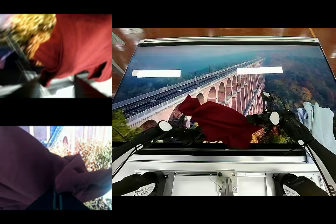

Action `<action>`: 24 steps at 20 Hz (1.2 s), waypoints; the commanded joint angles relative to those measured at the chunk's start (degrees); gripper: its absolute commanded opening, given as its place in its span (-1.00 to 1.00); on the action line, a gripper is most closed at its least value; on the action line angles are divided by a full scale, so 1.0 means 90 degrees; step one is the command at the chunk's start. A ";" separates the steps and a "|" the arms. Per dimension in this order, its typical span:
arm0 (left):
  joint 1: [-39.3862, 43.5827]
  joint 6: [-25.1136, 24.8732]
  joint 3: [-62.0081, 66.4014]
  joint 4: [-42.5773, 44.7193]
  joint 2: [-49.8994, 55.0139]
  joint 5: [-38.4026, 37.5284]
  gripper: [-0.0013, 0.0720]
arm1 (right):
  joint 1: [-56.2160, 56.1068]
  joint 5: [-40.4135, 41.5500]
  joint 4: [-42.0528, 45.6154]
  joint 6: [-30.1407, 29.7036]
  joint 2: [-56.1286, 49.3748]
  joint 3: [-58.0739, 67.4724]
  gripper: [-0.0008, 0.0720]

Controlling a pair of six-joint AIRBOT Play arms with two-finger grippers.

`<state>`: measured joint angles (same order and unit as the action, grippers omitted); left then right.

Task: Fold the shirts.

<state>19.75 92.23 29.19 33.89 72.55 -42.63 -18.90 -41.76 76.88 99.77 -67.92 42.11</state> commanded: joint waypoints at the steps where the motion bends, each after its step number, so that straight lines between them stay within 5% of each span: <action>1: 0.0148 -0.0189 0.0000 -0.0308 0.0061 0.0347 -0.85 | 0.0002 -0.0177 -0.0002 0.0002 -0.0002 -0.0002 -0.79; 6: 0.0148 -0.0746 0.0172 -0.0311 -0.0556 -0.0066 -0.85 | 0.0005 -0.0270 0.0024 -0.0104 0.0015 0.0000 -0.79; 11: -0.0049 -0.0772 0.1083 0.0002 -0.2589 -0.0095 -0.85 | 0.0002 -0.0427 0.0675 -0.0216 0.0916 0.0556 -0.79; 18: -0.1200 -0.1061 0.4272 0.0780 -0.4566 0.1314 -0.85 | 0.0002 -0.0359 0.1712 -0.0233 0.3075 0.4116 -0.79; 24: -0.1292 -0.1059 0.5595 0.1343 -0.4578 0.0432 -0.85 | -0.0022 -0.1258 0.0891 -0.0695 0.3313 0.6222 -0.79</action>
<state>8.80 82.89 74.94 42.22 32.32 -35.92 -19.07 -48.73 86.72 94.78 -39.35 90.50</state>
